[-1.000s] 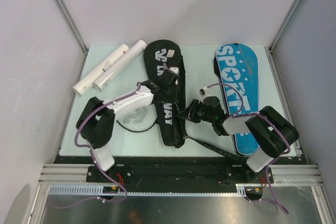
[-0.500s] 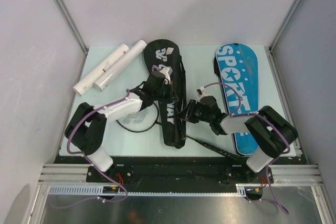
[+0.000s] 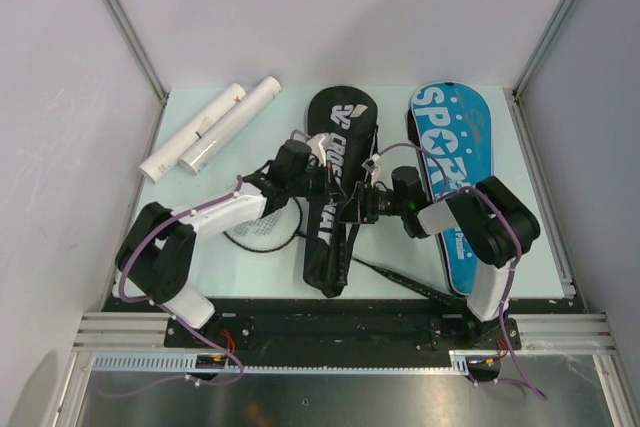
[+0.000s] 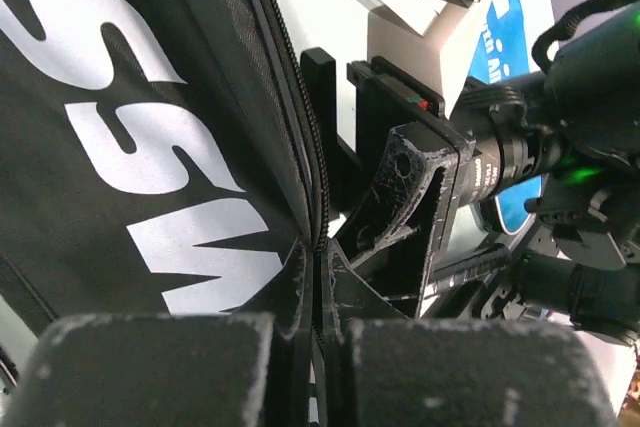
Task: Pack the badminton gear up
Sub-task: Adjust the racket in the racket bag.
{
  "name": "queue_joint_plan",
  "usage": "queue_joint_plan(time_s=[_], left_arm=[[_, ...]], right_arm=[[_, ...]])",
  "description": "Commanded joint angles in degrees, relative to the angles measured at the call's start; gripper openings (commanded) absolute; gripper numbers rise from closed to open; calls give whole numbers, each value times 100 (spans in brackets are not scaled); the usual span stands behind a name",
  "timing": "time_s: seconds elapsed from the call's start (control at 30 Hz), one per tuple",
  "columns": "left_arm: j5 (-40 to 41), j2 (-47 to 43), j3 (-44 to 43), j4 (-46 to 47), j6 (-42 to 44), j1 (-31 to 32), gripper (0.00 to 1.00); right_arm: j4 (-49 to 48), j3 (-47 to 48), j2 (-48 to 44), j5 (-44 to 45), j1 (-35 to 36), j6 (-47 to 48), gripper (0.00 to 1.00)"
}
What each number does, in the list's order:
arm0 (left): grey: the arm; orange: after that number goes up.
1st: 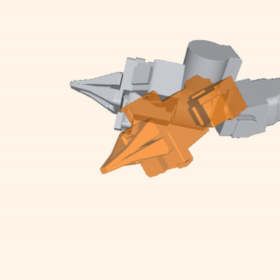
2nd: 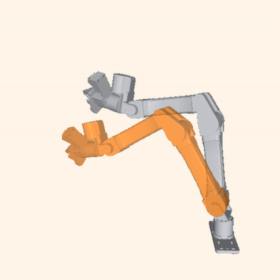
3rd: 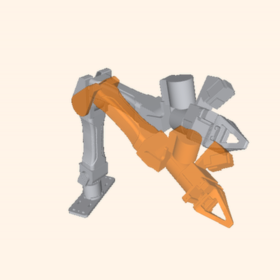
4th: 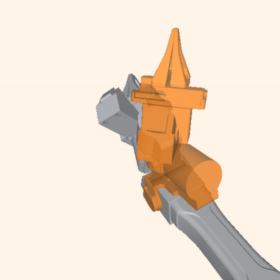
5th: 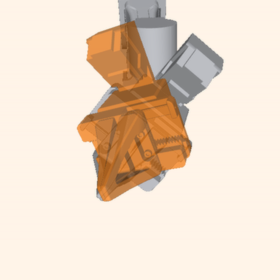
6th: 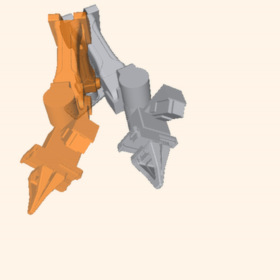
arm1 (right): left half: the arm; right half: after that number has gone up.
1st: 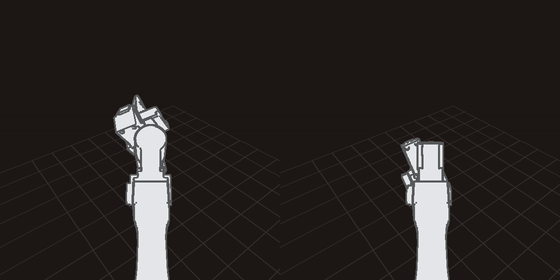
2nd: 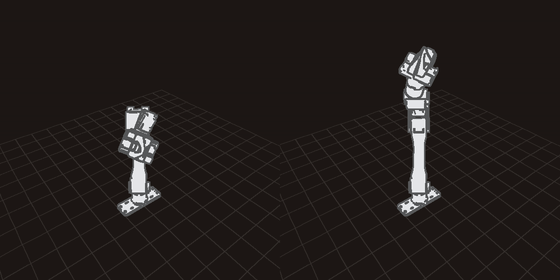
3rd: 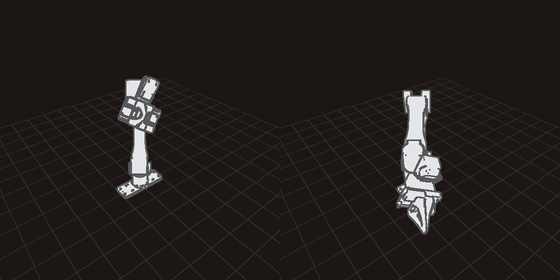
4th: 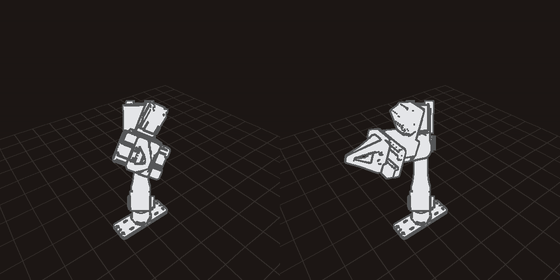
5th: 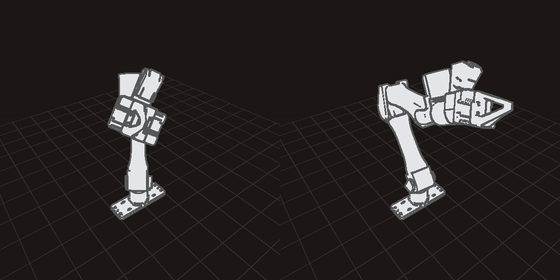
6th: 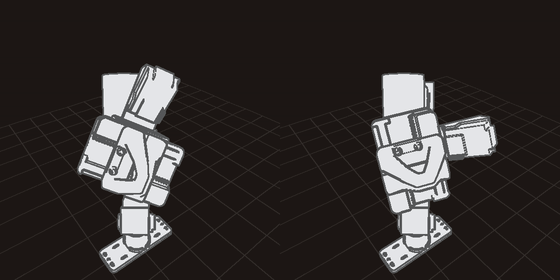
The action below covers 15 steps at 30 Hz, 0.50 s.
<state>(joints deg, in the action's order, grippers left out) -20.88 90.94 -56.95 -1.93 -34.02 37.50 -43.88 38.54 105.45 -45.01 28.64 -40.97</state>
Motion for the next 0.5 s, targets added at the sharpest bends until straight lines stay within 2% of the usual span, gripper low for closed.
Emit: queue_joint_plan(time_s=[0.0, 0.1, 0.13, 0.23, 0.27, 0.3, 0.47], left_arm=[[-1040, -330, 70, -61, -219, 214, 1], [-988, -357, 87, -61, -219, 214, 0], [-979, -375, 131, -61, -236, 214, 0], [-769, -410, 297, -61, -210, 223, 0], [-603, -427, 342, -61, -167, 214, 0], [-566, -480, 394, -70, -132, 214, 0], [-22, -893, 808, -237, 114, 214, 1]], right_arm=[[-1062, 671, 283, -350, 10, 230, 62], [-1280, 795, 459, -271, 36, -50, 52], [-1272, 795, 442, -97, 45, -173, 37], [-975, 620, 110, 429, 36, -569, 9], [-965, 550, -14, 563, 36, -727, 4], [-930, 418, -155, 651, 1, -719, 0], [133, 382, -955, 1047, -271, -569, 0]])
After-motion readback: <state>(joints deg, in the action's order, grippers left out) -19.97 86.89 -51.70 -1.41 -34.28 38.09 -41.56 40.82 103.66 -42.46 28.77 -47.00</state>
